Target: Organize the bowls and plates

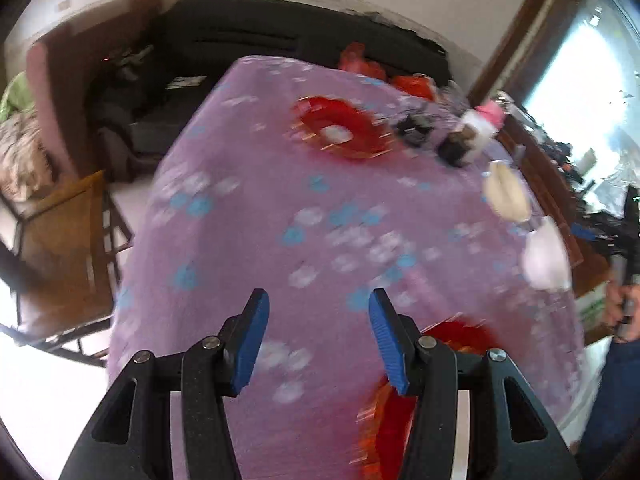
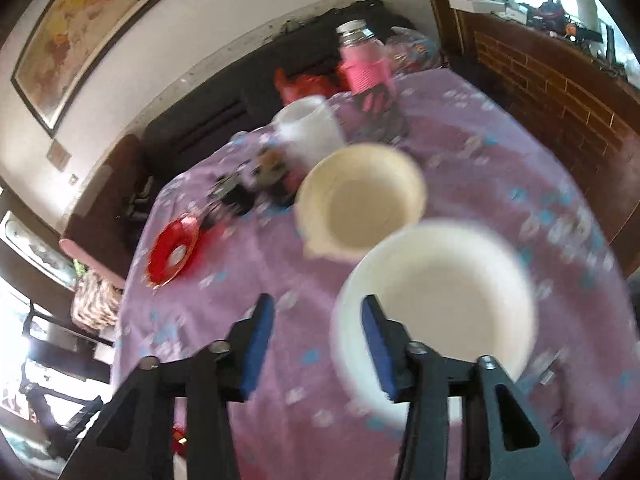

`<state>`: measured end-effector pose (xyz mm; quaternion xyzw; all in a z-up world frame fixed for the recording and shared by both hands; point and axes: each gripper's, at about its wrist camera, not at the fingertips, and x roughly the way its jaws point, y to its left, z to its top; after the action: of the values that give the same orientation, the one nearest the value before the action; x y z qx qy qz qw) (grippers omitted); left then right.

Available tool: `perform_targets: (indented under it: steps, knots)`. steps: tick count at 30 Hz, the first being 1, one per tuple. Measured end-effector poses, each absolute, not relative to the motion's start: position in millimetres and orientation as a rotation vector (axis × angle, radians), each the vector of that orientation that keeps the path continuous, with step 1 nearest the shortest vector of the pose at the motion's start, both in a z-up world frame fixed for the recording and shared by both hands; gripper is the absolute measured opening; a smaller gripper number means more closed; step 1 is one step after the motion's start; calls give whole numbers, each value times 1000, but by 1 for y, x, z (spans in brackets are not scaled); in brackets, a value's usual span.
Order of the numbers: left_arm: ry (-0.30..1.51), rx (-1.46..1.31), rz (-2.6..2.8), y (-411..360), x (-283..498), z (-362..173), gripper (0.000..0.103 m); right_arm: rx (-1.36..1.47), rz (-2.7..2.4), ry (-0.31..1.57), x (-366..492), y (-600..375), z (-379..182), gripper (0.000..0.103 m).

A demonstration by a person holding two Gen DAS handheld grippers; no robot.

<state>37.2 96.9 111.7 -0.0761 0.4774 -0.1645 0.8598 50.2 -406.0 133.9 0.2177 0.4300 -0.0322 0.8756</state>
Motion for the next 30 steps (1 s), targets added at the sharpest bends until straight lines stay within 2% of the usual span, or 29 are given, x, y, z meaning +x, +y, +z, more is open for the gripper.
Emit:
perform_targets:
  steps: [3, 8, 16, 25, 26, 27, 28, 29, 30]
  knots:
    - [1044, -180, -457, 40, 65, 142, 51, 430, -50, 946, 78, -433, 130, 53]
    - [1069, -129, -517, -73, 105, 155, 51, 405, -34, 1040, 119, -471, 108, 58]
    - [1185, -166, -522, -209, 187, 108, 47, 462, 13, 1107, 155, -513, 75, 58]
    - [1255, -257, -535, -266, 236, 56, 46, 370, 12, 1210, 190, -501, 49, 58]
    - [1261, -251, -530, -270, 239, 51, 46, 361, 4, 1220, 193, -499, 46, 57]
    - [1270, -241, -521, -276, 240, 45, 46, 355, -1, 1231, 196, -497, 43, 46]
    - [1282, -234, -522, -280, 240, 39, 35, 341, -14, 1251, 200, -494, 38, 35]
    - [1297, -227, -533, -285, 239, 34, 26, 340, -20, 1262, 201, -492, 35, 16]
    - [1310, -225, -553, -289, 237, 31, 12, 341, -17, 1259, 200, -489, 36, 13]
